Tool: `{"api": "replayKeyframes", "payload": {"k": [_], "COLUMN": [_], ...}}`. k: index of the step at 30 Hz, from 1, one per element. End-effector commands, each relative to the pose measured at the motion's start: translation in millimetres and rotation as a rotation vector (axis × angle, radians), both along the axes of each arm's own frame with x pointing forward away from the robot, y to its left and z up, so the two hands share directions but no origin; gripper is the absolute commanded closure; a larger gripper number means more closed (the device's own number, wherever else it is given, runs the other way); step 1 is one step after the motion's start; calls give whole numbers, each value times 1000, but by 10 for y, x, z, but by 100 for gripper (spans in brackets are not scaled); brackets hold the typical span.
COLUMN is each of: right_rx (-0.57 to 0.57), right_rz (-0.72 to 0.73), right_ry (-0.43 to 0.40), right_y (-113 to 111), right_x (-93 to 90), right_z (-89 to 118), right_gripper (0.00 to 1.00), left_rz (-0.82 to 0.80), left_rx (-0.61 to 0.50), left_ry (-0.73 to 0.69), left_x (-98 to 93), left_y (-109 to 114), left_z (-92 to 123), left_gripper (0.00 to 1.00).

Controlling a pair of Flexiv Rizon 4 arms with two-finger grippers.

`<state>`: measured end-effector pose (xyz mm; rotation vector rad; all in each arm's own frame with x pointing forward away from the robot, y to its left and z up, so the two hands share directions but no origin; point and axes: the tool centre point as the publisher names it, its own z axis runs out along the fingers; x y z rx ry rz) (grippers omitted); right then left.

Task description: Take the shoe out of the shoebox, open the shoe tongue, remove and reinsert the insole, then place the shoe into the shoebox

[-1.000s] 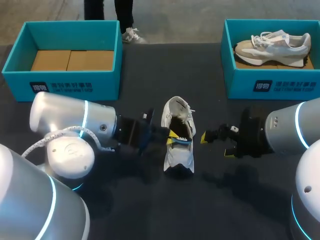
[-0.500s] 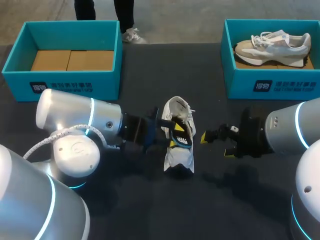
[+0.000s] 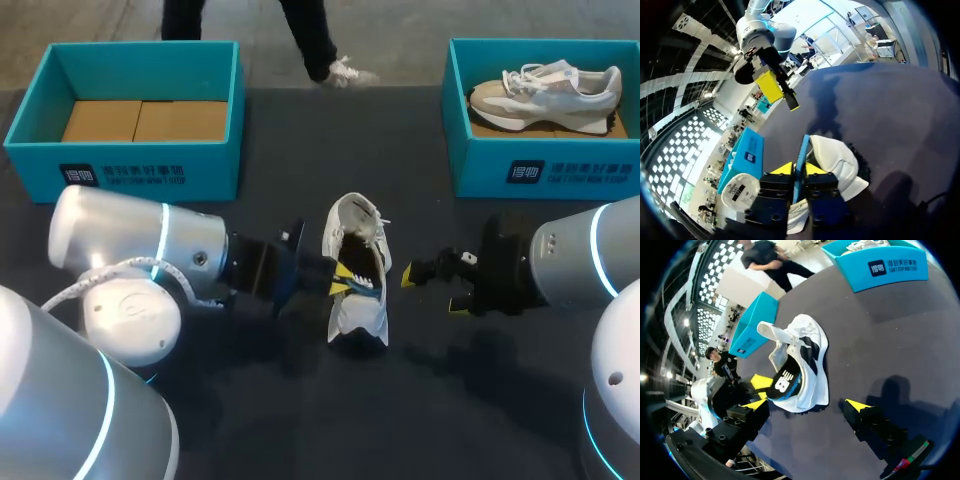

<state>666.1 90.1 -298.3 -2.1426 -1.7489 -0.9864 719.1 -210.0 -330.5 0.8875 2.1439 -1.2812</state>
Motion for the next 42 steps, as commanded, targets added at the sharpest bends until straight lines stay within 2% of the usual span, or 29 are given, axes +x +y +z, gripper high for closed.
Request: {"api": "replayKeyframes", "payload": {"k": [1,14,20,21,22,24,25,27,30,35,42], "right_rx": [8,8,8,8,8,8,8,8,8,8,8], "right_rz": [4,4,4,4,4,4,4,4,4,4,4], "right_ry": [2,2,2,2,2,2,2,2,2,2,2], "right_y": [-49,-49,-49,-49,-49,-49,-49,-49,-49,-49,-49], "right_x": [-31,-31,-31,-31,-31,-31,-31,-31,-31,-31,-31], "right_z": [27,27,27,27,27,27,27,27,27,27,27], "right_gripper": [0,0,0,0,0,0,0,0,0,0,0], "left_rz": [-10,-5,1,0,-1,-2,-2,-2,1,2,4], "left_rx": [6,54,57,57,56,55,54,50,40,35,31], "left_ry": [2,-21,-12,-12,-12,-12,-12,-12,-17,-24,-33], "left_x": [-15,208,198,185,173,151,143,125,102,76,64], "left_y": [-23,-83,-83,-80,-76,-66,-61,-51,-23,26,52], "left_z": [-39,-192,-182,-175,-169,-158,-151,-128,-84,-24,9], "left_gripper": [100,100,100,98,90,85,79,60,55,60,80]}}
